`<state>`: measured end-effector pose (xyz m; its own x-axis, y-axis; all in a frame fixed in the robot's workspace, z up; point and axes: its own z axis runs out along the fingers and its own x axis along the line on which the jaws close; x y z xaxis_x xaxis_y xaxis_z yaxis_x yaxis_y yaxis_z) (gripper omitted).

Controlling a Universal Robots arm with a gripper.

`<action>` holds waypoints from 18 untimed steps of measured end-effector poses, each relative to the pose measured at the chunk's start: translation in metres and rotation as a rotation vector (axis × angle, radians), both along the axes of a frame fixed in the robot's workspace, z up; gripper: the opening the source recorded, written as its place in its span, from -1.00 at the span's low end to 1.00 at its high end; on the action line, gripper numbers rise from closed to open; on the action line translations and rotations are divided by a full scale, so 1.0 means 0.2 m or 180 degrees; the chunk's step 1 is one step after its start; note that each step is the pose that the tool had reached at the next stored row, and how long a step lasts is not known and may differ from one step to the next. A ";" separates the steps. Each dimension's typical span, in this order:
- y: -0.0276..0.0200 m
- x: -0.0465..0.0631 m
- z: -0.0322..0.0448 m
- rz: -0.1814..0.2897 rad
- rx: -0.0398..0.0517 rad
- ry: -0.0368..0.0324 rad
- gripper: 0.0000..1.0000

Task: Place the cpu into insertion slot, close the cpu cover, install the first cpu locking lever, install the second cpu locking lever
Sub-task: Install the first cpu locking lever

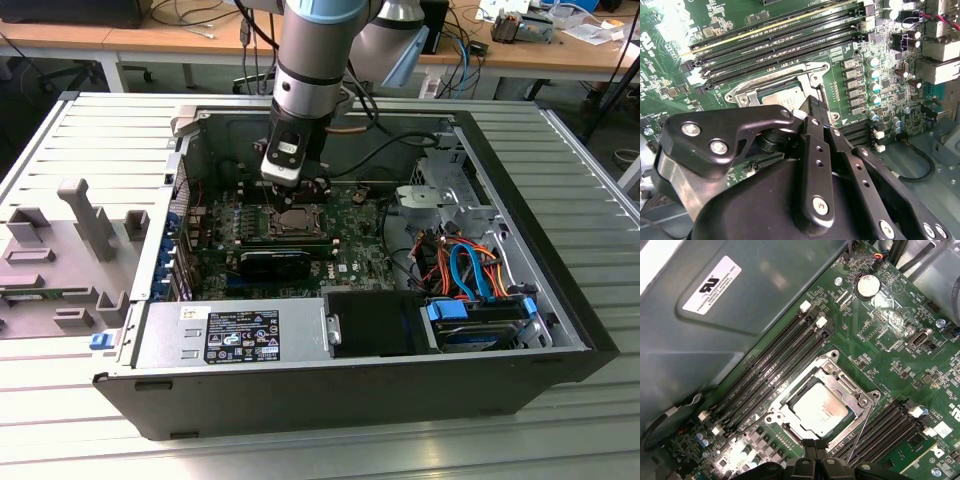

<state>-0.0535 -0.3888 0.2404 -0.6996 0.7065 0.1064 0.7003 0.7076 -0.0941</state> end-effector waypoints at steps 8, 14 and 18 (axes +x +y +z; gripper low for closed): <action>0.000 0.00 0.000 0.0059 0.0000 0.0000 -0.79; 0.000 0.00 0.000 0.0102 0.0000 0.0000 -0.79; 0.000 0.00 0.000 0.0134 0.0000 0.0000 -0.79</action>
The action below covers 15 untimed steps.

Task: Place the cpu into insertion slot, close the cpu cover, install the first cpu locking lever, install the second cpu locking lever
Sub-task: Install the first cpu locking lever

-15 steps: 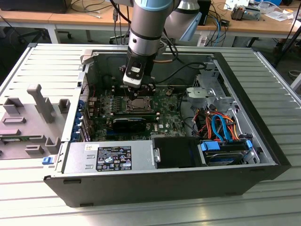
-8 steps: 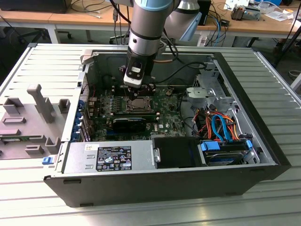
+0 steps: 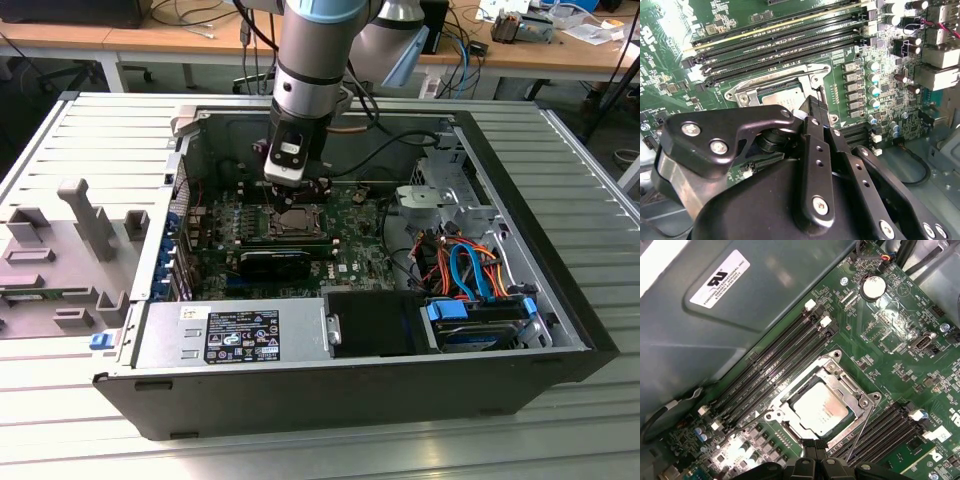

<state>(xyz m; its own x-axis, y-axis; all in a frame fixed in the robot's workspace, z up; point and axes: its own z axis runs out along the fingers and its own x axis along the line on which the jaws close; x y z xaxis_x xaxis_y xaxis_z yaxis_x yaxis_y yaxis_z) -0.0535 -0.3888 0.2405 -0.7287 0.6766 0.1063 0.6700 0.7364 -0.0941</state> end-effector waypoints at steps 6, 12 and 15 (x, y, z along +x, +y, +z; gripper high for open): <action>0.000 0.00 0.000 0.0045 0.0000 0.0000 -0.79; 0.000 0.00 0.000 0.0091 0.0000 0.0000 -0.79; 0.000 0.00 0.000 0.0121 0.0000 0.0000 -0.79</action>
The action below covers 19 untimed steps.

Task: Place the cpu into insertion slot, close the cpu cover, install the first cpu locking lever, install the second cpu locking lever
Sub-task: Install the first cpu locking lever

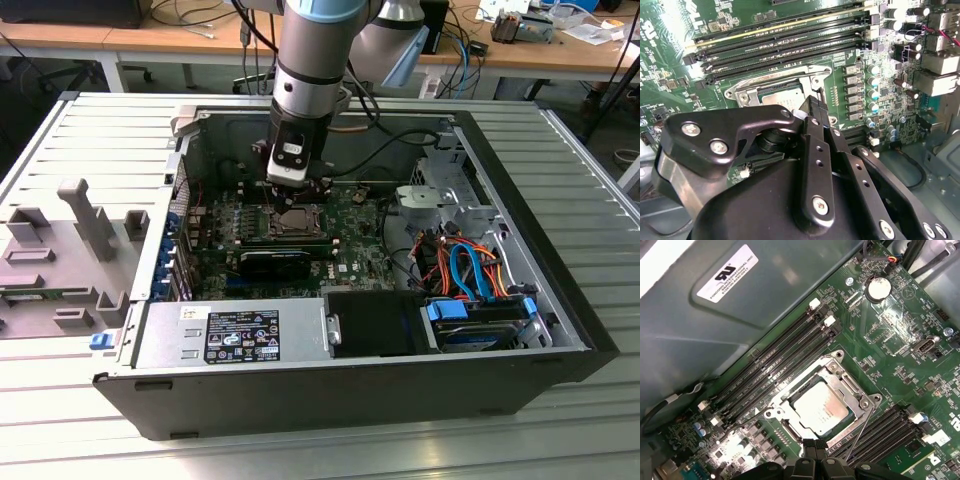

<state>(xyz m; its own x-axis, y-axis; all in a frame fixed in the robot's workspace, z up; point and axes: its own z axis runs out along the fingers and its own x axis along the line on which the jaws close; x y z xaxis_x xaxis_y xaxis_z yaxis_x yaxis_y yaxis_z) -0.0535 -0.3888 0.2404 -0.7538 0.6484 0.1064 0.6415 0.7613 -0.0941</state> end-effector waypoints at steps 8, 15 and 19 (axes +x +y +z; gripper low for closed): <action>0.000 0.00 0.000 0.0059 0.0000 0.0000 -0.79; 0.000 0.00 0.000 0.0126 0.0000 0.0000 -0.79; 0.000 0.00 0.000 0.0151 0.0000 0.0000 -0.79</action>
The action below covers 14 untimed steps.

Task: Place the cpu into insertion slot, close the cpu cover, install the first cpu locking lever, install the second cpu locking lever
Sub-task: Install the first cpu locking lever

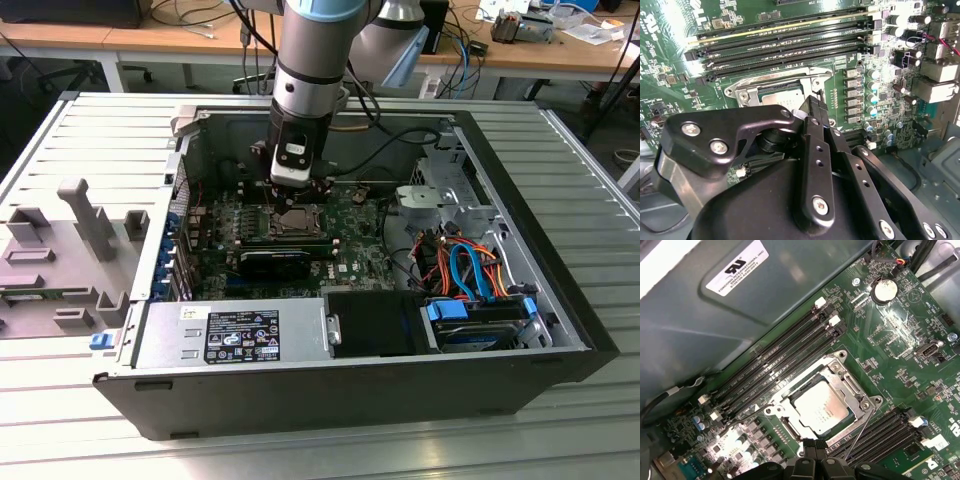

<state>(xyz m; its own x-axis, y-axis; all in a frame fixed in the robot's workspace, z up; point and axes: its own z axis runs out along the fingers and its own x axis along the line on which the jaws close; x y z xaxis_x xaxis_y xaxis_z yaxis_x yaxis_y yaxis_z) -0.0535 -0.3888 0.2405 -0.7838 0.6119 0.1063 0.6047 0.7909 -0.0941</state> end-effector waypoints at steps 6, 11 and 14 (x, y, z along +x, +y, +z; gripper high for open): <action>0.000 0.00 0.000 0.0041 0.0000 0.0000 -0.79; 0.000 0.00 0.000 0.0071 0.0000 0.0000 -0.79; 0.000 0.00 0.000 0.0088 0.0000 0.0000 -0.79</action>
<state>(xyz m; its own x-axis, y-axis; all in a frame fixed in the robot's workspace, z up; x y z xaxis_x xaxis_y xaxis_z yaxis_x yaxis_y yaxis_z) -0.0535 -0.3888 0.2405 -0.8004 0.5899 0.1063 0.5825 0.8073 -0.0941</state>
